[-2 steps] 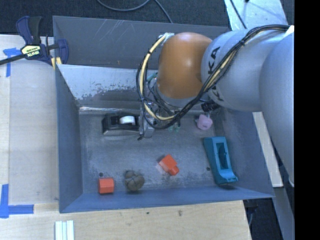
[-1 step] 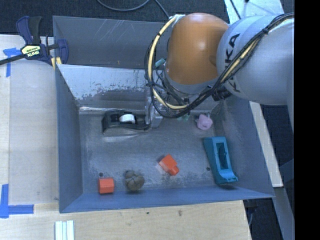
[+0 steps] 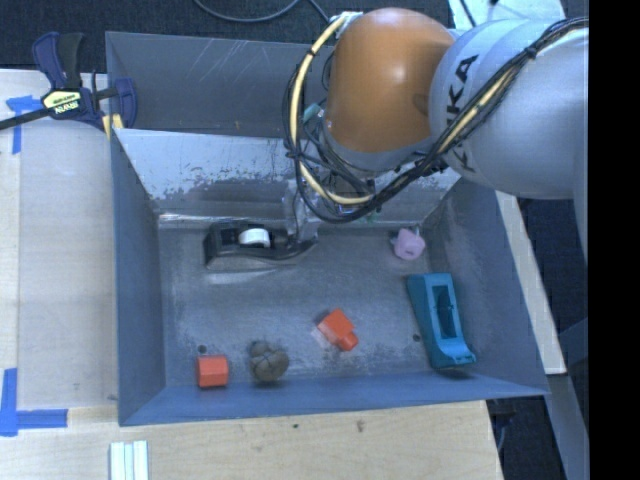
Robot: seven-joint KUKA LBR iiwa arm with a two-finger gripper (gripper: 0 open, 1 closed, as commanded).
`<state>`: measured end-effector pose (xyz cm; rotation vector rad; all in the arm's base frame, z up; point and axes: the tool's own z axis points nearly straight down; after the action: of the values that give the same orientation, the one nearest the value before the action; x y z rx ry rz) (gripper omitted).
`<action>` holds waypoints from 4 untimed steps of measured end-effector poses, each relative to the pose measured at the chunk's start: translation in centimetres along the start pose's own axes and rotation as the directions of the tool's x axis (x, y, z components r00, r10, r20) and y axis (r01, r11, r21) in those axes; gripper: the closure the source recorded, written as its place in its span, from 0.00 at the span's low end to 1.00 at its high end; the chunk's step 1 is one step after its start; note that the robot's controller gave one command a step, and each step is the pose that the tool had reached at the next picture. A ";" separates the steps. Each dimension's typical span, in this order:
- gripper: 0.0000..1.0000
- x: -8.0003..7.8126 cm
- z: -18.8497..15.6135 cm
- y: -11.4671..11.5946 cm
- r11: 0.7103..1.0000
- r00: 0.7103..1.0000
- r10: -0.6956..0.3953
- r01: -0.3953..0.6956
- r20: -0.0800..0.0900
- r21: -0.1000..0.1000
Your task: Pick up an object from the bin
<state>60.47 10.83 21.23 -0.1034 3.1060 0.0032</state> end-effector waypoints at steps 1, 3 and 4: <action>1.00 0.6 3.8 1.1 0.972 0.972 -0.235 0.235 -0.017 -0.003; 0.00 1.0 6.4 4.3 1.000 1.000 0.030 -0.030 0.002 0.000; 0.00 0.3 11.6 3.3 0.997 0.997 0.073 -0.073 0.010 -0.004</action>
Offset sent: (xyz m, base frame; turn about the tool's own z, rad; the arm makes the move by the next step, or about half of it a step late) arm -0.0119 0.0428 -0.0648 0.0304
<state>60.35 14.11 9.59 0.0100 3.0973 0.0105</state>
